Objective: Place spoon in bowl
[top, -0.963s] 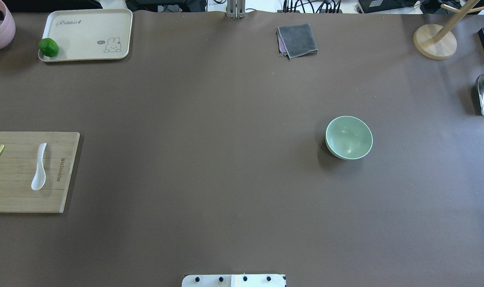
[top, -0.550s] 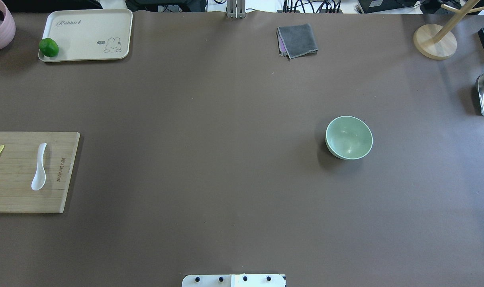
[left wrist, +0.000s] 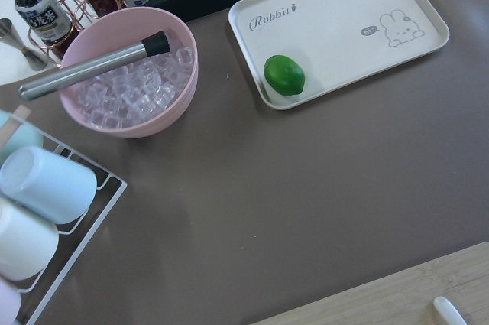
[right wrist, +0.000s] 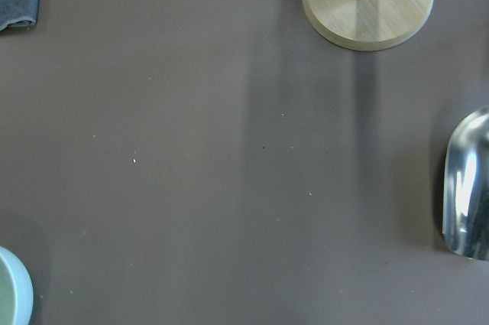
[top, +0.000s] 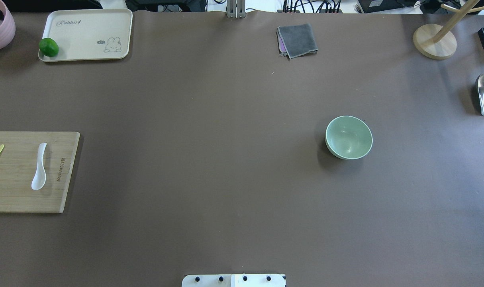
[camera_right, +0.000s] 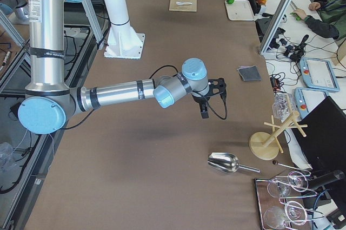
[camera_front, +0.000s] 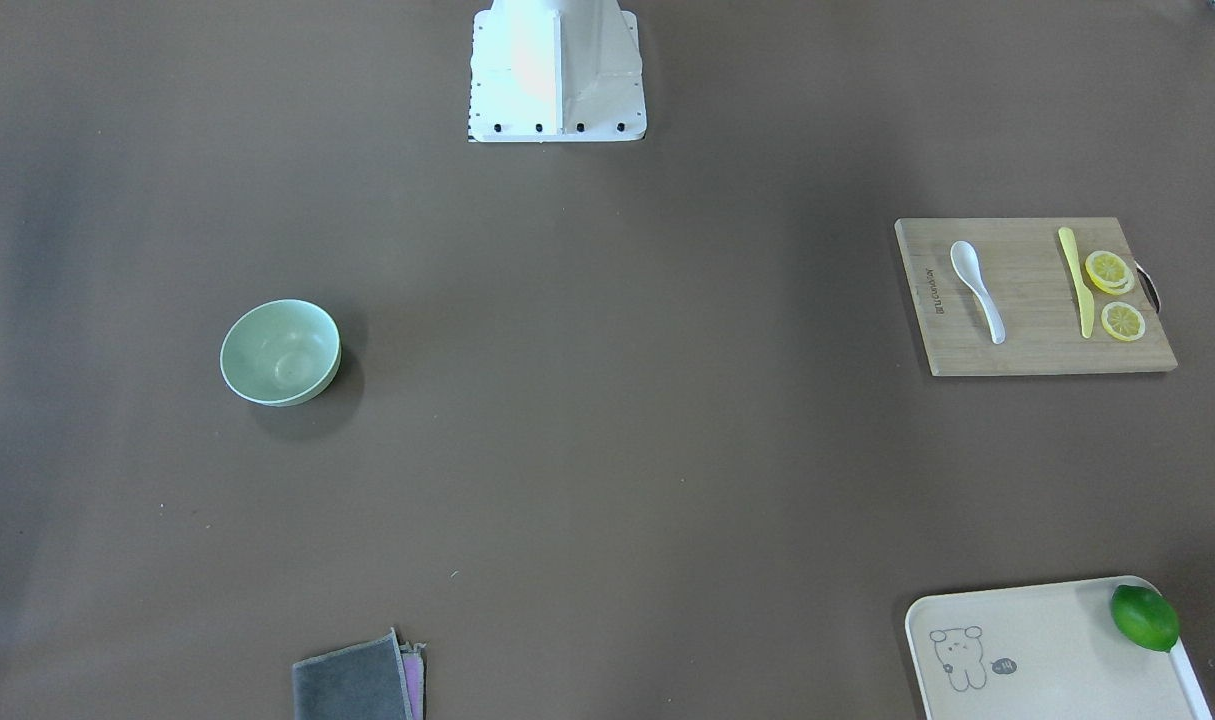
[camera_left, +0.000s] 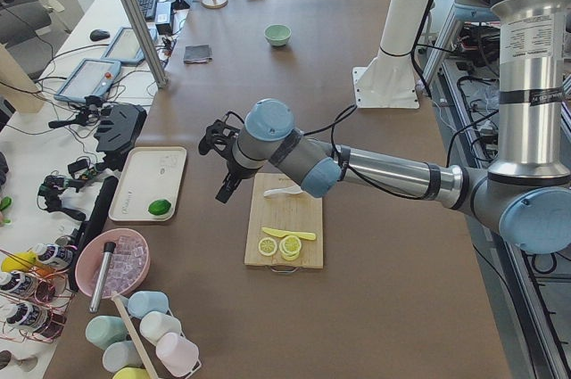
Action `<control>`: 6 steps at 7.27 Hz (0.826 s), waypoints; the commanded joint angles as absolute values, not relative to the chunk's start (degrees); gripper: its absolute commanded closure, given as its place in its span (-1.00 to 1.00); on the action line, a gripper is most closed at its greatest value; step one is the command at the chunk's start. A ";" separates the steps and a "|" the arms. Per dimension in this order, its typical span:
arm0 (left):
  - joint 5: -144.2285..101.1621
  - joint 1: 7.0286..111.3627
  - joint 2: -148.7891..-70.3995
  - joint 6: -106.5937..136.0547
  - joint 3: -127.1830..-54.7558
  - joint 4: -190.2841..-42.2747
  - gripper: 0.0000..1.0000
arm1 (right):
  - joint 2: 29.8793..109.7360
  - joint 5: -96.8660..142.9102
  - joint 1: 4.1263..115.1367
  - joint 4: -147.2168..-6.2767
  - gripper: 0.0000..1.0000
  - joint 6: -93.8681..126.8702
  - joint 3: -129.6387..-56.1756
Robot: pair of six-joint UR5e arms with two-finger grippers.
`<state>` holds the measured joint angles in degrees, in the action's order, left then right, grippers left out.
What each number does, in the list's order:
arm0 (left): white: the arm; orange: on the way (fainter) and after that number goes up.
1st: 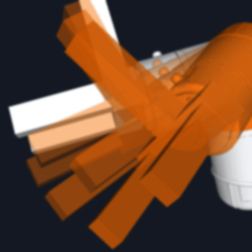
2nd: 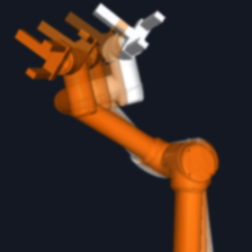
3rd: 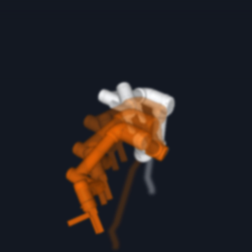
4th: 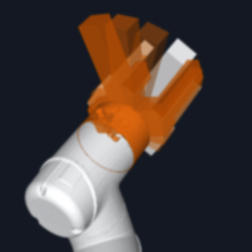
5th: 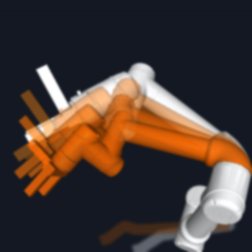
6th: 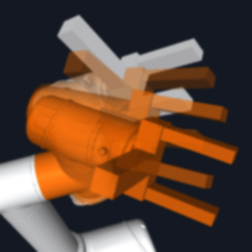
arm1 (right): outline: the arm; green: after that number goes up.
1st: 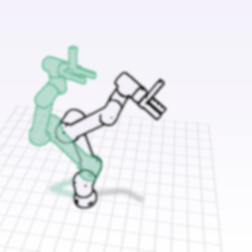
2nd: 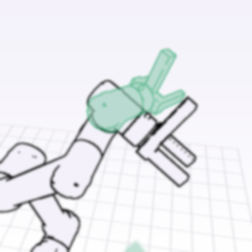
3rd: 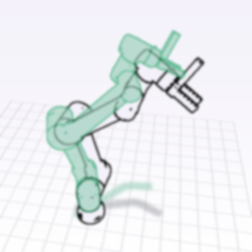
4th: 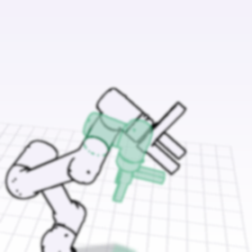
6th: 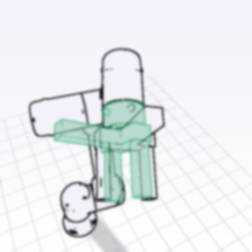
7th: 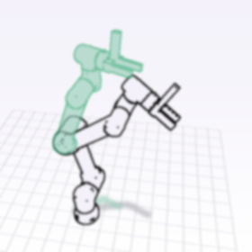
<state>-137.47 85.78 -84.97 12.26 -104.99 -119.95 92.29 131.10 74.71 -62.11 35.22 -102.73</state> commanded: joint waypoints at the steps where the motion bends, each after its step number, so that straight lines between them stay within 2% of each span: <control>1: -137.90 81.66 -84.99 19.31 -104.59 -124.87 -0.96 | 91.15 122.12 63.16 -53.64 -0.96 55.90 -102.74; 5: -137.99 80.77 -84.82 21.97 -104.59 -126.65 -0.96 | 86.14 97.28 39.70 -50.71 -0.88 79.16 -102.92; 6: -137.90 80.77 -84.81 21.97 -104.50 -126.65 -0.96 | 86.65 96.34 38.16 -50.71 -0.75 80.32 -103.79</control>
<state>-137.97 80.84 -84.85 21.90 -104.57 -126.61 86.86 100.18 42.26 -50.74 77.39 -103.09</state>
